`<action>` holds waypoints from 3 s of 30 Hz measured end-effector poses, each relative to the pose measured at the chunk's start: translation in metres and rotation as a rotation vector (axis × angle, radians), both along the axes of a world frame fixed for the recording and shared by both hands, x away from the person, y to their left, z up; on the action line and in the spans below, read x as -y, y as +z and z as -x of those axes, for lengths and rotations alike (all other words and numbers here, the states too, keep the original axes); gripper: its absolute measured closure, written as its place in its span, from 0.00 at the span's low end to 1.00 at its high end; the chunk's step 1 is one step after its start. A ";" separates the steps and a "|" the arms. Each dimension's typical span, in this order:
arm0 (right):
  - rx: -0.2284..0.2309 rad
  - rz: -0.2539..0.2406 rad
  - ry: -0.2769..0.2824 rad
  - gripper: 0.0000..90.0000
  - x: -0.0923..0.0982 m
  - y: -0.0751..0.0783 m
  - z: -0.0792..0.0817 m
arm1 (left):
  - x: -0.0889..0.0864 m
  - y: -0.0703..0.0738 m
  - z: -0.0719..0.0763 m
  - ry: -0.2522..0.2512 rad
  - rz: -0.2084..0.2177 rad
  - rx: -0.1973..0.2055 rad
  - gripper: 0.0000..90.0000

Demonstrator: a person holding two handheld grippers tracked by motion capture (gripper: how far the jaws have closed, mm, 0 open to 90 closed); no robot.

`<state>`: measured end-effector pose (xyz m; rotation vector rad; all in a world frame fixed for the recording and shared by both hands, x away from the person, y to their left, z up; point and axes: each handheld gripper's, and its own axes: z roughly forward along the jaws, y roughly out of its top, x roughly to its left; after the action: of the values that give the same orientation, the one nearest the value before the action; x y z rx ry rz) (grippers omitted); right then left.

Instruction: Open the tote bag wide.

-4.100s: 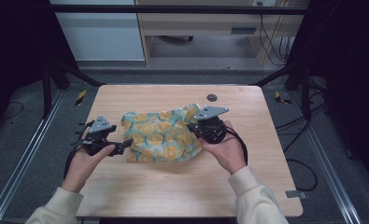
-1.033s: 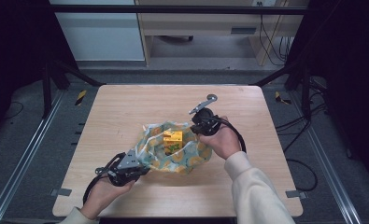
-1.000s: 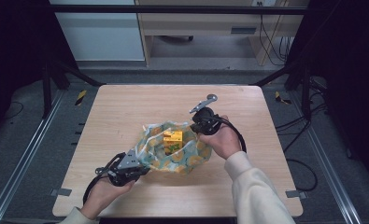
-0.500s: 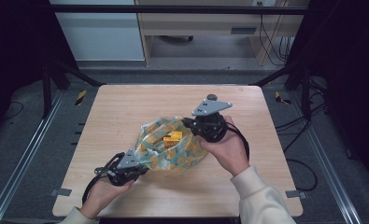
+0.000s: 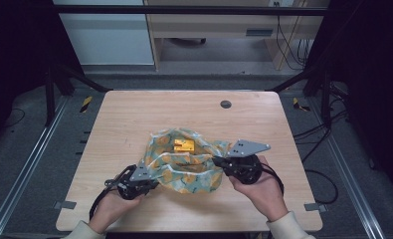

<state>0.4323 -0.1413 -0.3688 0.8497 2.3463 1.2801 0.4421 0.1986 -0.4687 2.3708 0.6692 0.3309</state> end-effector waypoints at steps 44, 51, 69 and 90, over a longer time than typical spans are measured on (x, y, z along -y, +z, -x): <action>-0.098 0.072 -0.093 0.36 0.012 -0.029 -0.017 | -0.041 0.054 0.018 0.123 0.101 0.127 0.52; -0.115 0.119 -0.077 0.32 -0.010 -0.021 -0.049 | -0.026 0.059 -0.002 0.105 0.076 0.141 0.42; -0.190 0.200 -0.058 0.60 -0.035 -0.050 -0.087 | -0.003 0.031 -0.013 0.039 0.056 0.077 0.66; -0.121 0.098 -0.168 1.00 -0.017 -0.012 -0.135 | -0.004 0.036 0.005 -0.055 0.031 0.032 0.99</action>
<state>0.5668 -0.1244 -0.3809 1.0941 2.3495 1.0653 0.4373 0.2029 -0.4324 2.3446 0.5888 0.3318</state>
